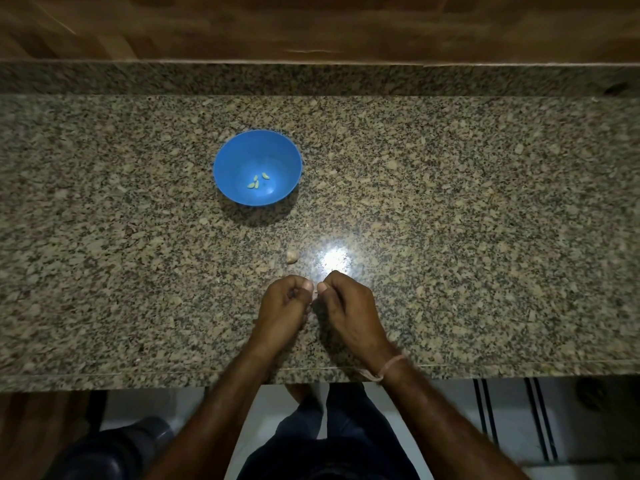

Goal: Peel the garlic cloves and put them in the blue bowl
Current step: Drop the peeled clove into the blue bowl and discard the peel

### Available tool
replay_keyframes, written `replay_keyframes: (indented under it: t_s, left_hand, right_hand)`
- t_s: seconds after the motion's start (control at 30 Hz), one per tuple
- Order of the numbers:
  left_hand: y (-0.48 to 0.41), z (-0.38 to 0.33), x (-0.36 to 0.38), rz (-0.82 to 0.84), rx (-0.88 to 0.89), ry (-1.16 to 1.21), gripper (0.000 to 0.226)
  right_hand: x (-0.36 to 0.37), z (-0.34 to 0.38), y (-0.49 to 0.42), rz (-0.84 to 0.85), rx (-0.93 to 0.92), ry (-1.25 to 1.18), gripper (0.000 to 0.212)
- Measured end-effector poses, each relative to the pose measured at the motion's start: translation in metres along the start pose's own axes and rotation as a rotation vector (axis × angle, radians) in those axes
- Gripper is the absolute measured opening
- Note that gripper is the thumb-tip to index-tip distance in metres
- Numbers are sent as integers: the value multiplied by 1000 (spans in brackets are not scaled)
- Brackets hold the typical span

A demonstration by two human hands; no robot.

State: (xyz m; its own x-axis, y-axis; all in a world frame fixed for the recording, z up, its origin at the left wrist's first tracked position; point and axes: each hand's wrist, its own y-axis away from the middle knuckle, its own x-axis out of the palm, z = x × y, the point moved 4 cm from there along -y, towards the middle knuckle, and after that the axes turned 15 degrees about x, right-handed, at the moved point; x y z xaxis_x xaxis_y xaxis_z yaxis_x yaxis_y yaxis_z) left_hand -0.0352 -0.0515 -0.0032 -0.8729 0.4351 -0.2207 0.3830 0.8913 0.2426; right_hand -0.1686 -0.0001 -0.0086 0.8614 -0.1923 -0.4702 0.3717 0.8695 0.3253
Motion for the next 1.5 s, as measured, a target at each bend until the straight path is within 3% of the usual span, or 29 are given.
replay_keyframes:
  t_s: [0.17,0.4,0.53,0.63,0.83,1.13,1.37,1.5]
  left_hand:
    - [1,-3,6,76,-108,156,34]
    - [-12,5,8,15,-1,-74,31]
    - [-15,8,9,-65,33,-90,28]
    - [-12,6,6,-118,63,-40,26]
    - [1,-9,2,-150,110,18,8]
    - [1,-10,-1,-188,210,-213,9]
    - [0,6,0,-187,15,95,12]
    - [0,0,1,-153,7,156,13]
  right_hand:
    - [-2,-3,0,75,31,-116,25]
    - [3,-11,-1,185,194,-406,30]
    - [8,-16,0,275,345,-671,29]
    - [10,-21,-1,254,379,-748,29]
    - [4,-21,-3,225,329,-715,23]
    - [-5,-10,-6,138,170,-514,1]
    - [-7,-4,-4,73,124,-423,6]
    - [-8,-1,-2,46,108,-415,7]
